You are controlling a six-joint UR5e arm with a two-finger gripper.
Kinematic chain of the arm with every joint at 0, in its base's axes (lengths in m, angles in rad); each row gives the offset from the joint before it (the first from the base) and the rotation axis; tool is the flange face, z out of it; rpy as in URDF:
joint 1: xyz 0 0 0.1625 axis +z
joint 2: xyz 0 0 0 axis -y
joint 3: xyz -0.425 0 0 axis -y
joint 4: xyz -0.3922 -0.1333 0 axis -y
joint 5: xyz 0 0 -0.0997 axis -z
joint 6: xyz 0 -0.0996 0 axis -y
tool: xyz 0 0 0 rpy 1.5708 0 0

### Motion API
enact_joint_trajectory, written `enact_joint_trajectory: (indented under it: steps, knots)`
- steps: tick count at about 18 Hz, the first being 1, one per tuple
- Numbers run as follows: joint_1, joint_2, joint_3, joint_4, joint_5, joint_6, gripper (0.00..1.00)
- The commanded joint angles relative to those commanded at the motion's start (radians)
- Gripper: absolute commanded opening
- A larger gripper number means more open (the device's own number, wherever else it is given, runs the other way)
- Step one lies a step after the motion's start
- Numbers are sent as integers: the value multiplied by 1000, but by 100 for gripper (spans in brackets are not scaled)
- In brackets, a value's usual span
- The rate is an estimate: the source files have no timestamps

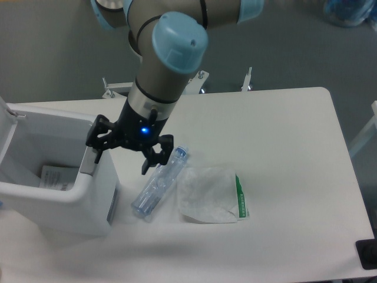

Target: Open the trash can

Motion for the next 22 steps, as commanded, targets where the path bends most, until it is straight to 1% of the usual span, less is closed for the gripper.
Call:
enact_joint_trajectory:
  steps: [2, 4, 8, 12, 13, 15, 18, 20, 22]
  knots:
    - [40, -3, 2, 37, 3, 6, 100]
    - [71, -12, -2, 68, 31, 49, 100]
    - [132, -55, -2, 121, 112, 193, 100]
    - [184, -98, -2, 163, 201, 270, 100]
    - [212, -106, -3, 169, 213, 278, 100]
    - [233, -121, 2, 175, 218, 316, 100]
    - [266, -129, -12, 174, 245, 480, 100]
    - [272, -138, -31, 175, 271, 601, 100]
    - [281, -147, -50, 174, 310, 653, 100]
